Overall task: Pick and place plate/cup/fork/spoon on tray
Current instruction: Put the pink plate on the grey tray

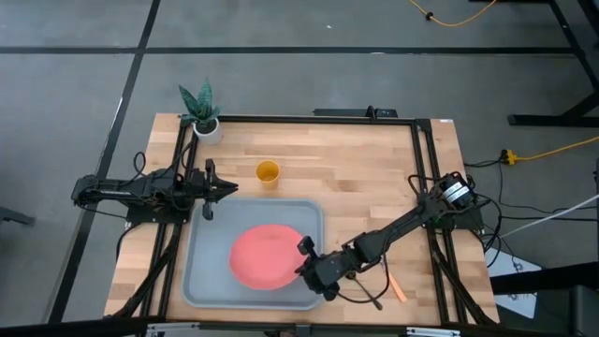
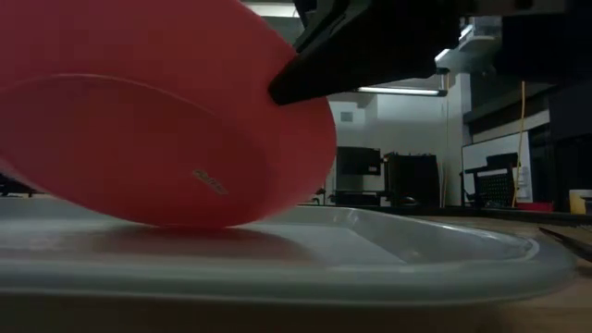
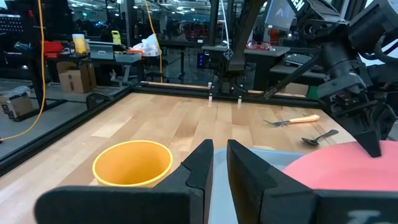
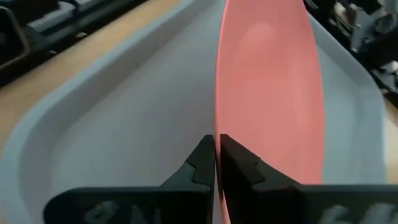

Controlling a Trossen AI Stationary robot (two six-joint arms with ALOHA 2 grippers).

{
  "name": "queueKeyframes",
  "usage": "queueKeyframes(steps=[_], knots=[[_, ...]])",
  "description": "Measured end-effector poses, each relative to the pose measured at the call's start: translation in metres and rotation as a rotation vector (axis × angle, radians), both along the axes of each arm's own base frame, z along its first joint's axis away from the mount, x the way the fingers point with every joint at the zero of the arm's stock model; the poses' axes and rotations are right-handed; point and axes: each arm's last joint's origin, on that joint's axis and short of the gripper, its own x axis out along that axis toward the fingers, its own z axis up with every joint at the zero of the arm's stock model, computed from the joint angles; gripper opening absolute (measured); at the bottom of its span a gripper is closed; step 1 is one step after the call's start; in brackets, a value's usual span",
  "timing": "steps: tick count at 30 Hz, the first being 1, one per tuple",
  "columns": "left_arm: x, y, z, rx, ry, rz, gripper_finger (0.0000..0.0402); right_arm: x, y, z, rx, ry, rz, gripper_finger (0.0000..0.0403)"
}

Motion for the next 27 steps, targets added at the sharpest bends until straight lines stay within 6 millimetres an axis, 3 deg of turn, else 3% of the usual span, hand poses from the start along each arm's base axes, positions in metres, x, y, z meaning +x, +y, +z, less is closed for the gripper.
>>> queueKeyframes(steps=[15,27], knots=[[0.0,0.0,0.0,0.0,0.0,0.0,0.0041,0.017,-0.017,0.008,0.143,-0.053,0.068,0.0019],[0.0,0.0,0.0,0.0,0.0,0.0,0.0041,0.023,-0.026,0.01,0.156,-0.076,0.04,0.0019]])
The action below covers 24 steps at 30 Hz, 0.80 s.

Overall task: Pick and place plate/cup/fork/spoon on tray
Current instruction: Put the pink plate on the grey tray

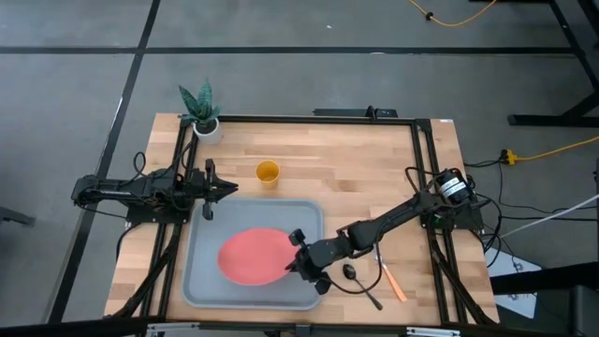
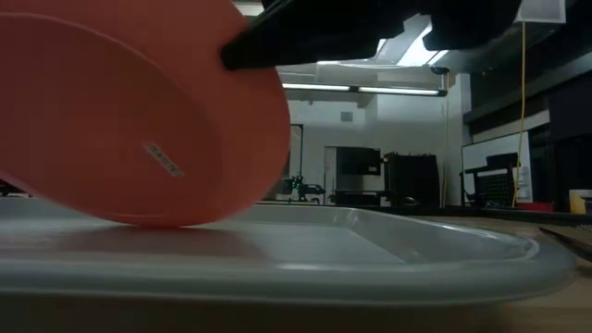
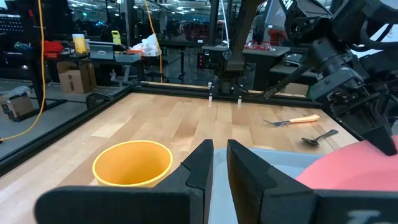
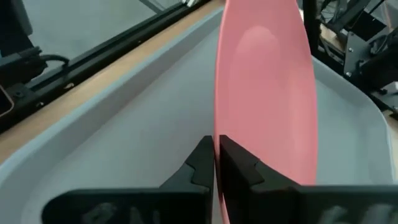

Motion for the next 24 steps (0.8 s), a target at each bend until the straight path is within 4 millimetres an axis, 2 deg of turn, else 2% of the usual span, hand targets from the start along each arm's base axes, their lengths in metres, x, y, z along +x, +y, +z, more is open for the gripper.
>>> queueKeyframes(steps=[24], knots=[[0.0,0.0,0.0,0.0,0.0,0.0,0.0041,0.0039,-0.0038,0.0037,0.073,-0.027,-0.113,0.002]])
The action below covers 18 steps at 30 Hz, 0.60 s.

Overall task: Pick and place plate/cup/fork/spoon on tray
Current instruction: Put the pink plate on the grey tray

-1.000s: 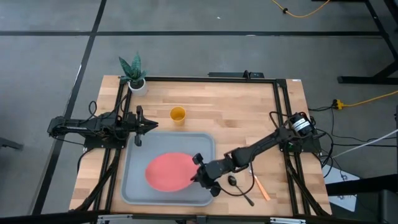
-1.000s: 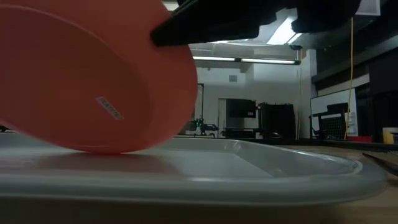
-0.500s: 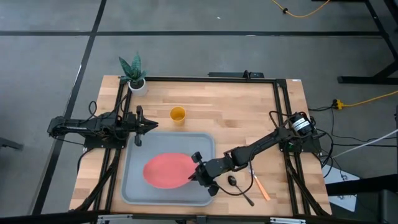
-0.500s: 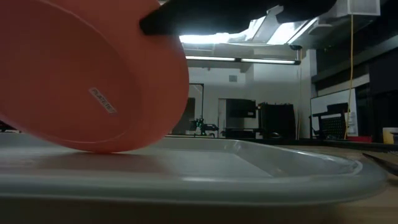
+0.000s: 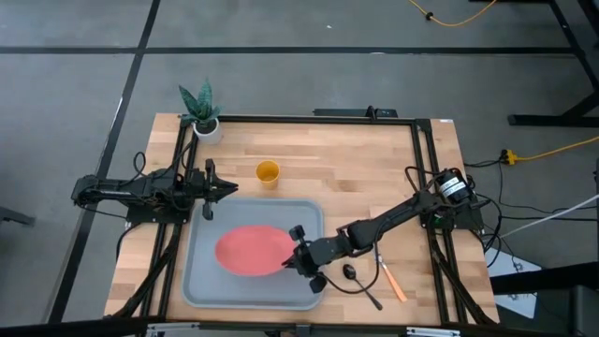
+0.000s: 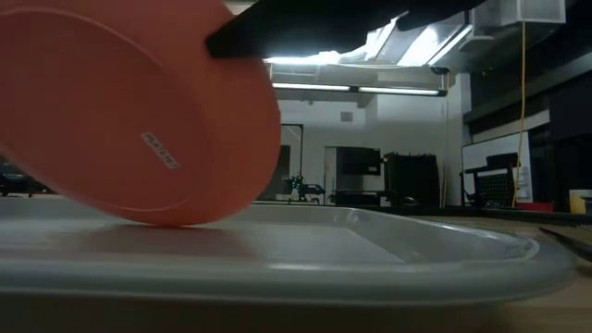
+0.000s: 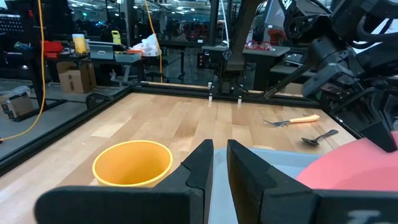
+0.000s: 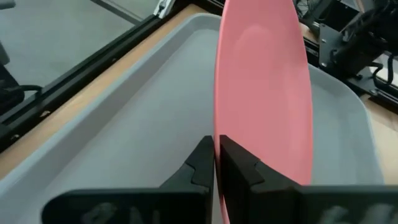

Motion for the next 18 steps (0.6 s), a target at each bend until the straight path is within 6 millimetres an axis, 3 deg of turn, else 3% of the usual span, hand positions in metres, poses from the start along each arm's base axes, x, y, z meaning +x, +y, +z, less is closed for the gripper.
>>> queueKeyframes(steps=[18], knots=[[0.0,0.0,0.0,0.007,0.001,0.0,0.0041,0.0007,-0.0001,0.0012,-0.027,-0.023,0.005,0.002]])
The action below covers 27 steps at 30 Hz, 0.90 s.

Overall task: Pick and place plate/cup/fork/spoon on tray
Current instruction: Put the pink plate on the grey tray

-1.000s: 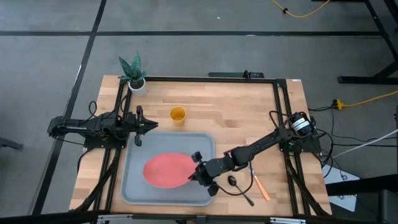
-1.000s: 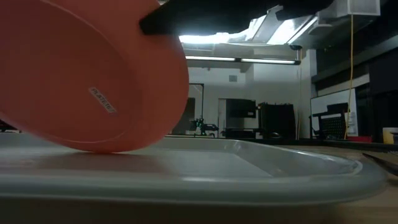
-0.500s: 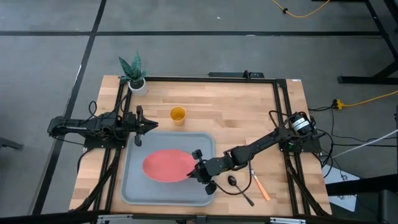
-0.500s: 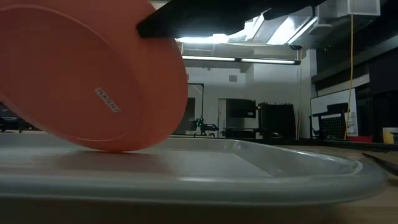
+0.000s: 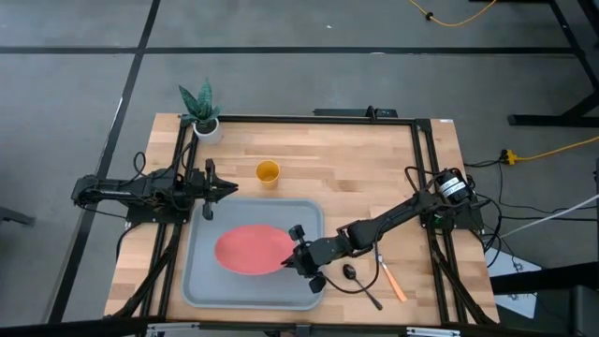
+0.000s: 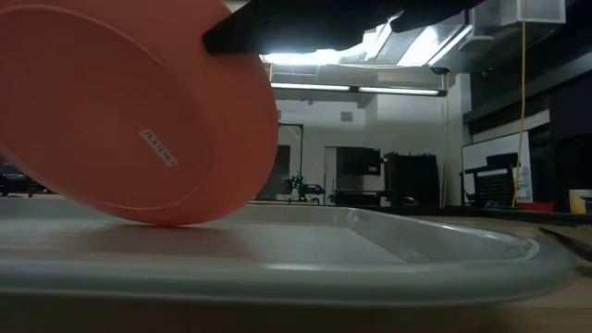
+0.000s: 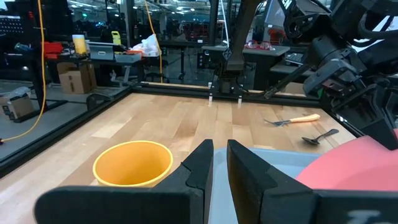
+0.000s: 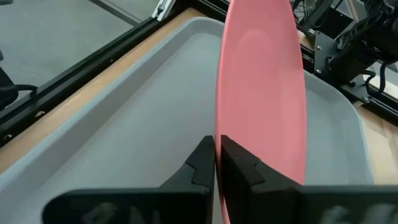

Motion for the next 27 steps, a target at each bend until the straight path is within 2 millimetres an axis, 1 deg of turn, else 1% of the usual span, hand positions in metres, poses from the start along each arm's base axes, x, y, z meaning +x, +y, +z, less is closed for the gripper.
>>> queueKeyframes(steps=[4,7,9,11,14,17,19,22,27], knots=[[0.0,0.0,0.0,0.0,0.0,0.0,0.0041,-0.0006,0.0021,0.0009,-0.018,-0.019,-0.027,0.002],[0.0,0.0,0.0,0.0,0.0,0.0,0.0041,0.0004,0.0042,0.0037,0.014,-0.041,0.026,0.002],[0.0,0.0,0.0,0.0,0.0,0.0,0.0041,0.0003,0.0051,0.0041,0.036,-0.038,0.041,0.0028],[0.0,0.0,0.0,0.0,0.0,0.0,0.0041,-0.0001,0.0059,0.0039,0.047,-0.032,0.071,0.0051],[0.0,0.0,0.0,0.0,0.0,0.0,0.0041,-0.0005,0.0072,0.004,0.052,-0.028,0.121,0.0105],[0.0,0.0,0.0,0.0,0.0,0.0,0.0041,-0.0005,0.0073,0.004,0.05,-0.03,0.123,0.0154],[0.0,0.0,0.0,0.001,0.0,0.0,0.0041,-0.0003,0.0066,0.004,0.041,-0.033,0.102,0.0178],[0.0,0.0,0.0,0.0,0.0,0.0,0.0041,0.0,0.0059,0.004,0.029,-0.038,0.079,0.0198],[0.0,0.0,0.0,0.001,0.0,0.0,0.0041,-0.0006,0.0059,0.0067,0.038,-0.043,0.074,0.0205]])
